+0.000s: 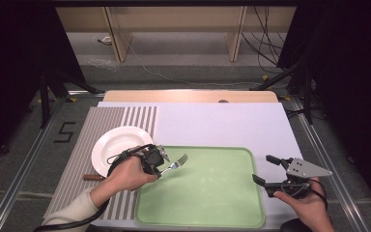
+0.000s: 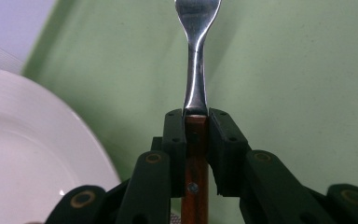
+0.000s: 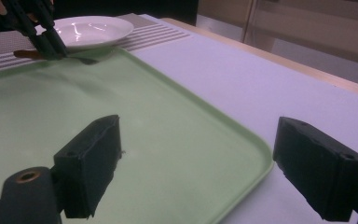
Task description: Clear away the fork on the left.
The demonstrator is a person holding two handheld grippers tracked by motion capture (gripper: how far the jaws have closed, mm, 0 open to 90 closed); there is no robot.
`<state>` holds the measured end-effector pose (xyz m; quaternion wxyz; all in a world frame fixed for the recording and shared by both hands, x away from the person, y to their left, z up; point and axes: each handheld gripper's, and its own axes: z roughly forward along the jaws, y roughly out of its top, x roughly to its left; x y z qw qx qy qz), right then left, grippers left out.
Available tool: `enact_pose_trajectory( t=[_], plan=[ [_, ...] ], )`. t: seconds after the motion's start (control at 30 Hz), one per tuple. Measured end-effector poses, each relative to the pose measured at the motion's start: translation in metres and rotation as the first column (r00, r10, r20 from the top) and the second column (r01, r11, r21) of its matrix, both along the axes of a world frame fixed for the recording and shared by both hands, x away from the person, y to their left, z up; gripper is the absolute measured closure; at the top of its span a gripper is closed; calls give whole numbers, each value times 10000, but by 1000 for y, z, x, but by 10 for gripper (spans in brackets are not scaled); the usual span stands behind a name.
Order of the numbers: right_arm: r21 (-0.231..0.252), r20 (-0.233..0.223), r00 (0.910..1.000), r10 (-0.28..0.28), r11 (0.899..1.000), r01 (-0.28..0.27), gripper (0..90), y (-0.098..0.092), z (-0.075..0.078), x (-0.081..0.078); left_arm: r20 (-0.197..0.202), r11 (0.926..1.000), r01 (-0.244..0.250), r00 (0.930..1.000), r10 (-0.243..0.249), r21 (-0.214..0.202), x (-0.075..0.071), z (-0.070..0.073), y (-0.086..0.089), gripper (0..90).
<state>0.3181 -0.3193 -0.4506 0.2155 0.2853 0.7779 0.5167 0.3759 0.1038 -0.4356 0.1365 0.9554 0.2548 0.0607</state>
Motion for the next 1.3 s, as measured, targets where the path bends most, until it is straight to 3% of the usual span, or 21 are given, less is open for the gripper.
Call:
enact_pose_trajectory(
  t=[0.1, 0.27, 0.33, 0.47, 0.93, 1.2, 1.3],
  plan=[
    [-3, -8, 10000, 7, 10000, -7, 163, 0, 0, 0, -181, 9991, -112, 9998, 105, -404, 0, -1, 0, 710],
    [3, -14, 10000, -2, 10000, 2, 163, 0, 0, 0, 104, 9982, -8, 9999, 15, -600, -1, 6, 5, 713],
    [-11, -2, 10000, 7, 10000, -7, 163, 0, 0, 0, 301, 9994, 205, 9994, -197, -271, -1, 7, 12, 788],
    [5, -15, 10000, -10, 10000, 10, 163, 0, 0, 0, 90, 9981, 568, 9983, -570, 241, -4, 0, 21, 886],
    [5, -29, 10000, 16, 10000, -16, 163, 1, 0, 0, -406, 9900, 1103, 9934, -1071, 885, -11, -22, 27, 897],
    [0, -25, 10000, 19, 10000, -19, 163, 1, 0, 0, -685, 9854, 1504, 9870, -1451, 796, -23, -24, 24, 897],
    [-9, -35, 10000, 13, 10000, -13, 163, 1, 0, 0, -1097, 9839, 1759, 9790, -1717, 302, -32, -25, 20, 897]
  ],
)
